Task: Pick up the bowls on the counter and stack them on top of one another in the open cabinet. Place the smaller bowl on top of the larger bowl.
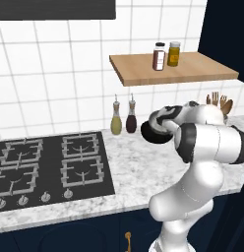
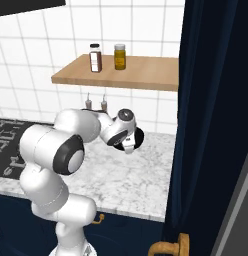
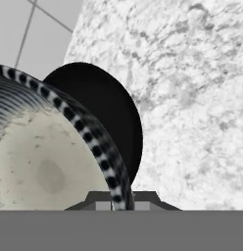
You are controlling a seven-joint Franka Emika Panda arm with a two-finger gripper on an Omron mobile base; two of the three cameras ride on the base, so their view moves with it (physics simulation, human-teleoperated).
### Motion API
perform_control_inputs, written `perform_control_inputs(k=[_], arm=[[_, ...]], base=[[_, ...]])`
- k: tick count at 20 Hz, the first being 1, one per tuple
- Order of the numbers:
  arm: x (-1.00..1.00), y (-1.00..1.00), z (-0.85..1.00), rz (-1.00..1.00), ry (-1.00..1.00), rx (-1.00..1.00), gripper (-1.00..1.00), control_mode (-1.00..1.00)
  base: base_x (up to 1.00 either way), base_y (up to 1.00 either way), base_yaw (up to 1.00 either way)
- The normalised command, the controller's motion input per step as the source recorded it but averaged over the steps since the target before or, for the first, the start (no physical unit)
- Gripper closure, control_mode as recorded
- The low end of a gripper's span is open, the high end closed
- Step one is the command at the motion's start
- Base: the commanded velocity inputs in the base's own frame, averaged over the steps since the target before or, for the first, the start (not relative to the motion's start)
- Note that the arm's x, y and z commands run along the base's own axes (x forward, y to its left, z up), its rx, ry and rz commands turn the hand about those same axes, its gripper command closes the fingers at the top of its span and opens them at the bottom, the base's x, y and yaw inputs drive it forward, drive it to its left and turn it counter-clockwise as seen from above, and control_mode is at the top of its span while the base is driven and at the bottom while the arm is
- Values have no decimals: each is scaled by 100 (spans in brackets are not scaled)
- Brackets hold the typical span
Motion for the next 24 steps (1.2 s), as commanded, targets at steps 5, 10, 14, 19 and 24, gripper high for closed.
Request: perform_control_inputs(k=[5, 10, 14, 19, 24], arm=[[25, -8, -33, 1, 1, 0, 100, -100], [18, 0, -24, 0, 3, 0, 100, -100], [25, 0, -17, 0, 4, 0, 100, -100], [33, 0, -16, 0, 0, 0, -100, -100], [6, 0, -2, 0, -1, 0, -100, -100]], base=[[0, 0, 0], [0, 0, 0], [0, 0, 0], [0, 0, 0], [0, 0, 0]])
